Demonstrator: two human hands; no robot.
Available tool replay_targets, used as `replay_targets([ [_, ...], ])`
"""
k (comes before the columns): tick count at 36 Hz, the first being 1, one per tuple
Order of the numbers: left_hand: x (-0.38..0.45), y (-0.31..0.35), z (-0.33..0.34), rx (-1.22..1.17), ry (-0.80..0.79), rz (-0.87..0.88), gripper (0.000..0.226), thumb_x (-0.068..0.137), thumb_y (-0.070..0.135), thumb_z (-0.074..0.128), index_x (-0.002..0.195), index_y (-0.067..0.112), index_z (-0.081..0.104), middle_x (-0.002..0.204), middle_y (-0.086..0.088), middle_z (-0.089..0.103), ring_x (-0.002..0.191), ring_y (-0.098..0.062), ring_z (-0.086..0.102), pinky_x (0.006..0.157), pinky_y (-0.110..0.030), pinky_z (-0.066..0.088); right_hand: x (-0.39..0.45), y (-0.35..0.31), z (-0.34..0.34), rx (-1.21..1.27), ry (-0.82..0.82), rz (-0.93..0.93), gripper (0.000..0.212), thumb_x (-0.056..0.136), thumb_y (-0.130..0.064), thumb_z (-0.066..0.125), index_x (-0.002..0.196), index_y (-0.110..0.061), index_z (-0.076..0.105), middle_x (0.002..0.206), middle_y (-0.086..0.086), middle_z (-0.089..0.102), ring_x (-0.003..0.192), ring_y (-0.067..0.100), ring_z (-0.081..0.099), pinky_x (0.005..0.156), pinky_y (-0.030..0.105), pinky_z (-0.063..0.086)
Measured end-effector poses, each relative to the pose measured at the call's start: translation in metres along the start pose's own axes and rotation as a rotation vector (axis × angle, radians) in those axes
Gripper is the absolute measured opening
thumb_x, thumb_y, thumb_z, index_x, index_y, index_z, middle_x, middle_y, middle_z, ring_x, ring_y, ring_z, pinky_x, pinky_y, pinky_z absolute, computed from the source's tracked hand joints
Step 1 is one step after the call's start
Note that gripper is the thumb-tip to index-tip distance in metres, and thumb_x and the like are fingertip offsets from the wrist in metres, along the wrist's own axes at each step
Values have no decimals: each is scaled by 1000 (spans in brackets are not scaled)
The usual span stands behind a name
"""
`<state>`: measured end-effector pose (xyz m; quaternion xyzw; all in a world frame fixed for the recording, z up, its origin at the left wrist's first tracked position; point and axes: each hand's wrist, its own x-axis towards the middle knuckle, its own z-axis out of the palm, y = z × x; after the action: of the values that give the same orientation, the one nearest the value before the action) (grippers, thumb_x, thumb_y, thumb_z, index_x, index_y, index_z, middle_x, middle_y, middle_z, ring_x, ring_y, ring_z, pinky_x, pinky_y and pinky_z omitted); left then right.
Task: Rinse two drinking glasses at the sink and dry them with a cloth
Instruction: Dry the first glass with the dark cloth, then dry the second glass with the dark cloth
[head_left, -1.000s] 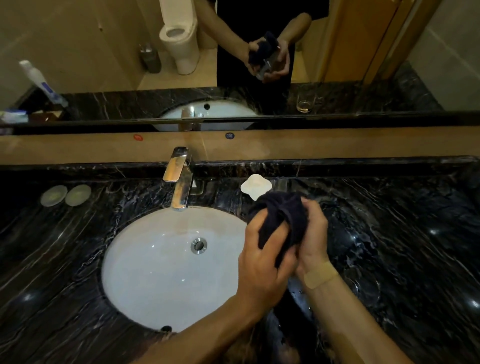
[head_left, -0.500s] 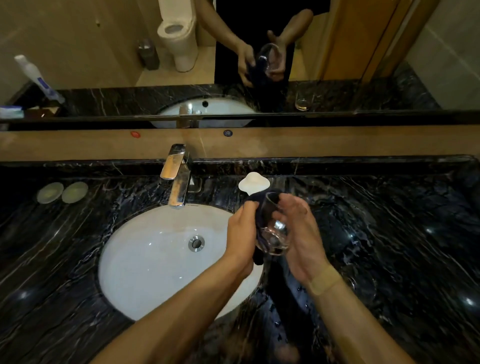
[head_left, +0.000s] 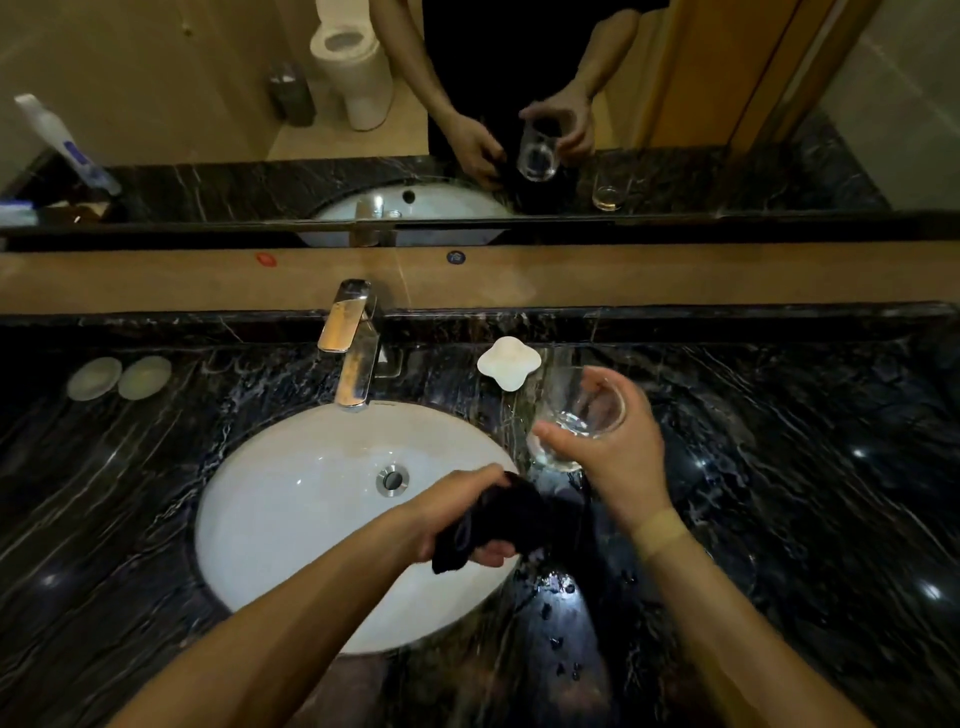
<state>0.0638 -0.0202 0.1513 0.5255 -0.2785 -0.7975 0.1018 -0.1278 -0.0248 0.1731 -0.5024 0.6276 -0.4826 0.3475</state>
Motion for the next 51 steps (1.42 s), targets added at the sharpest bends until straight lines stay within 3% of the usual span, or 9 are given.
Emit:
replay_targets([
  [4,15,-24,-8,60,305,210,39,89,44,56,103,9,68,96,-23,70,65,-26,62,60,-37,53,13,36,-5,-291,28,38,80,57,-37,94,126,-21,57,122,2,55,115,23,54,98,39,48],
  [7,22,-38,-14,499,515,420,29,88,44,51,85,17,63,84,-1,64,67,-19,61,72,-43,58,17,60,-4,-399,25,92,82,61,-38,93,130,-19,54,127,4,53,120,25,49,101,42,46],
  [10,28,-57,-21,1029,610,488,25,99,41,44,116,31,61,130,7,48,85,-15,60,78,-29,51,20,74,-1,-453,27,124,79,64,-38,91,130,-20,52,131,5,51,122,25,47,100,37,45],
  [14,33,-75,-24,1251,568,555,36,99,43,42,134,35,51,146,7,36,110,-19,54,77,-33,53,22,85,1,-452,34,162,82,64,-37,91,133,-18,51,133,5,50,122,25,49,100,40,47],
  [31,33,-100,-15,1207,537,591,50,94,52,29,133,34,56,144,7,43,116,-16,55,70,-34,55,16,106,5,-413,43,218,87,65,-34,91,137,-21,45,137,2,45,127,23,47,103,39,45],
  [37,36,-102,-12,1167,511,617,47,95,54,29,131,38,54,143,12,41,100,-13,62,67,-31,53,5,94,-2,-378,-12,233,122,60,-41,92,155,-34,15,156,-4,16,142,21,21,108,38,36],
  [45,37,-110,0,1151,471,725,39,96,50,37,130,39,52,142,12,43,115,-14,56,74,-35,57,-64,70,-76,-524,209,-46,93,67,-61,74,148,-38,33,146,-10,34,138,14,28,109,25,24],
  [48,35,-111,7,1149,467,749,41,96,49,37,130,36,55,141,10,44,115,-16,57,74,-36,58,-93,82,-105,-462,242,83,106,60,-63,78,149,-49,22,149,-20,25,138,-3,17,109,29,22],
  [51,31,-111,12,1155,462,775,41,96,49,39,129,35,57,140,10,44,115,-15,56,73,-34,57,-118,104,-121,-342,214,255,126,48,-66,85,148,-58,9,155,-17,20,142,6,18,110,40,23],
])
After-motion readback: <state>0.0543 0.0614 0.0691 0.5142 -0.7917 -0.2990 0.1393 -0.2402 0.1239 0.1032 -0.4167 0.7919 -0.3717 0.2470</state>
